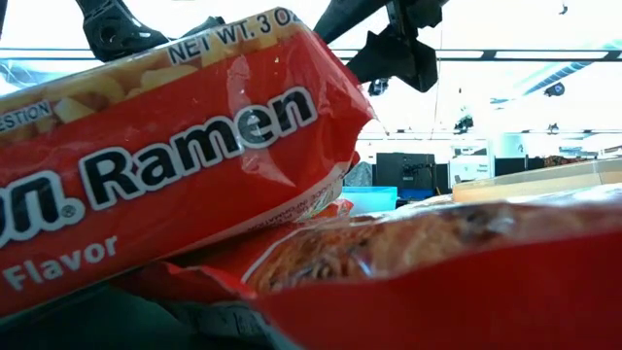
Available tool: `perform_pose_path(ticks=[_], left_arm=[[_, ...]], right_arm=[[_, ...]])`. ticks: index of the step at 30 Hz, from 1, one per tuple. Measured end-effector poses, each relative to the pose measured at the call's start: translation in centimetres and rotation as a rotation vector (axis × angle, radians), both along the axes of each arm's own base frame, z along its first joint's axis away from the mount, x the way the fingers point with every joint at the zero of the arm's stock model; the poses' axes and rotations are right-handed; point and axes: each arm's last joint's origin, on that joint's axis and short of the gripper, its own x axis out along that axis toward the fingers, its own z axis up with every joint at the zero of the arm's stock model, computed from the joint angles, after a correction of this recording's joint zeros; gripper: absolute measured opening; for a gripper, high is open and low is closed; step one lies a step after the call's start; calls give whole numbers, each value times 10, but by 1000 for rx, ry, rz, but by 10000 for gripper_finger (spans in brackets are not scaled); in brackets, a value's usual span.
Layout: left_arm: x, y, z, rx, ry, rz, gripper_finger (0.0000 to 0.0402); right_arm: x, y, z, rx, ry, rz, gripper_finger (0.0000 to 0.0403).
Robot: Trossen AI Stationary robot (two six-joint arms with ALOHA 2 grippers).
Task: Sort Maruchan noodles
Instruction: Put the orange noodle pack into the blue bin
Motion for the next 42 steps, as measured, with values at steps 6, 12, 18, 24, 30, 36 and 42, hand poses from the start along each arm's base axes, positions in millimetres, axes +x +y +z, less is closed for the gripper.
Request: perform_pose_path(ticks=[6,12,18,24,30,36,42], left_arm=[[0,-1,0,-1,-3,-2,137],[1,-8,0,-13,-18,5,137],[4,-16,2,-33,-73,-17,137],[6,-20,-1,-34,-82,-29,137],[9,-20,-4,-34,-98,-29,137],[13,-21,-11,-34,-113,-28,137],[13,-21,-12,-17,-116,-15,137]], right_arm=[[0,0,0,-29,4,22,224],[-8,-5,-17,-67,138,-70,224],[-11,-14,-51,-40,247,-240,224],[-14,-30,-72,29,315,-300,224],[-12,-50,-73,106,345,-296,224],[-10,-71,-74,180,391,-287,224],[-16,-86,-77,144,476,-299,224]])
